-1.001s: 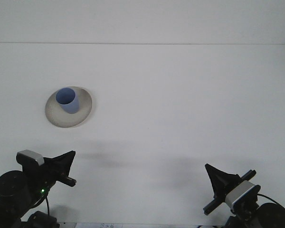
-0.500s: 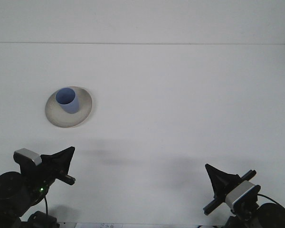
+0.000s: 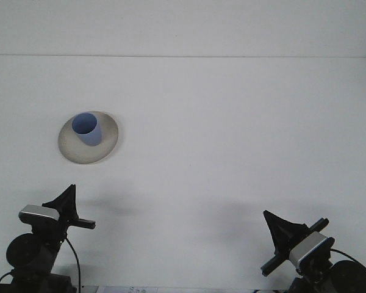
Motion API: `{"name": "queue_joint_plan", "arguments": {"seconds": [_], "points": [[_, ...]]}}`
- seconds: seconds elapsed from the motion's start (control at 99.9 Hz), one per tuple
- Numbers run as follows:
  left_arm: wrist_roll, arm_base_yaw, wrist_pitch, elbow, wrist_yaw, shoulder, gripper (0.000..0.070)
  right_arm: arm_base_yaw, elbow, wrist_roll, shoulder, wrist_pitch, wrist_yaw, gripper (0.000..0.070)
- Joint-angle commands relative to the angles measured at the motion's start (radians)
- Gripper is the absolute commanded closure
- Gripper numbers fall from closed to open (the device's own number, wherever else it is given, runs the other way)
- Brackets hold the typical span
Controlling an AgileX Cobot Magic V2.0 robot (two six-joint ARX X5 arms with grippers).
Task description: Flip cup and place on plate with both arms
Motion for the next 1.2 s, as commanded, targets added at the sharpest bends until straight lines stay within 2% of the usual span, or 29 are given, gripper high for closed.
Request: {"name": "queue_joint_plan", "arguments": {"seconds": [0.0, 0.34, 0.41, 1.191], "points": [[0.041, 0.025, 0.046, -0.077, -0.04, -0.052, 0.0685, 0.009, 0.01, 0.013, -0.002, 0.009, 0.0, 0.0697], [-0.056, 0.097, 0.128, -0.276, -0.057, -0.129, 0.0685, 0.009, 0.01, 0.013, -0.002, 0.009, 0.0, 0.0697], [-0.056, 0.096, 0.173, -0.292, -0.057, -0.129, 0.0685, 0.009, 0.01, 0.013, -0.002, 0.009, 0.0, 0.0696], [-0.06, 0.096, 0.167, -0.291, -0.056, -0.129, 0.0685, 0.009, 0.01, 0.013, -0.002, 0.009, 0.0, 0.0696]]}}
